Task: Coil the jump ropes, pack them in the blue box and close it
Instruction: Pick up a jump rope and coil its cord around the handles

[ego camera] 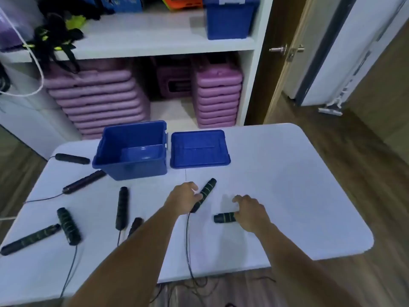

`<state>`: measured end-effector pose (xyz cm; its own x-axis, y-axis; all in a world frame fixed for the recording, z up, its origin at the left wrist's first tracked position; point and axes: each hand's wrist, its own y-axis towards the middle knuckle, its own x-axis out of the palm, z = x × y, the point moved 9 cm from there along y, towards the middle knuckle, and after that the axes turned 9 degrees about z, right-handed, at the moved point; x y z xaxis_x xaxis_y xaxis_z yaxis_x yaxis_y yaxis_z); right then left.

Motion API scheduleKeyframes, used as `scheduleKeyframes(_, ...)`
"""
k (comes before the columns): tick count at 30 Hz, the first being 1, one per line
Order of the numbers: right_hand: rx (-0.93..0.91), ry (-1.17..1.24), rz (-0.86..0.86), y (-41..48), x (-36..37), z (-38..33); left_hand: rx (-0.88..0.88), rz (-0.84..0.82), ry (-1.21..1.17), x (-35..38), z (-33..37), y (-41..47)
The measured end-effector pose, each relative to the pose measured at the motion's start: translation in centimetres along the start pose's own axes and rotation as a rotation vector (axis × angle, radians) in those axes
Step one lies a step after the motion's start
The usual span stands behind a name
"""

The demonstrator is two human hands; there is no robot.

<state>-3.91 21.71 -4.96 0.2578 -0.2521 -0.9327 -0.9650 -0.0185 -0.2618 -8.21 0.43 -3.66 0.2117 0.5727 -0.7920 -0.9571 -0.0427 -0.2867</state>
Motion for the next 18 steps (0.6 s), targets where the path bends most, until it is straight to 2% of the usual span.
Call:
scheduleKeyframes(3,-0.056,-0.068,-0.054,0.8,1.5,1.7,0.028,-0.021,0.105,2.5,0.3,0.5)
scheduleKeyframes(6,-0.081,-0.017,-0.126,1.1,2.8,2.7,-0.003,0.021,0.165,3.9,0.0,0.7)
scheduleKeyframes(10,-0.139,0.008,-0.134,1.7,3.0,3.2,-0.047,0.04,0.213,4.7,-0.7,0.8)
scheduleKeyframes(15,-0.029,0.272,-0.151,1.5,3.5,4.1,-0.115,0.058,0.099,4.0,-1.4,0.3)
scheduleKeyframes(18,0.08,0.498,-0.093,1.3,2.4,3.8,-0.17,0.09,-0.088,2.2,-1.5,-0.1)
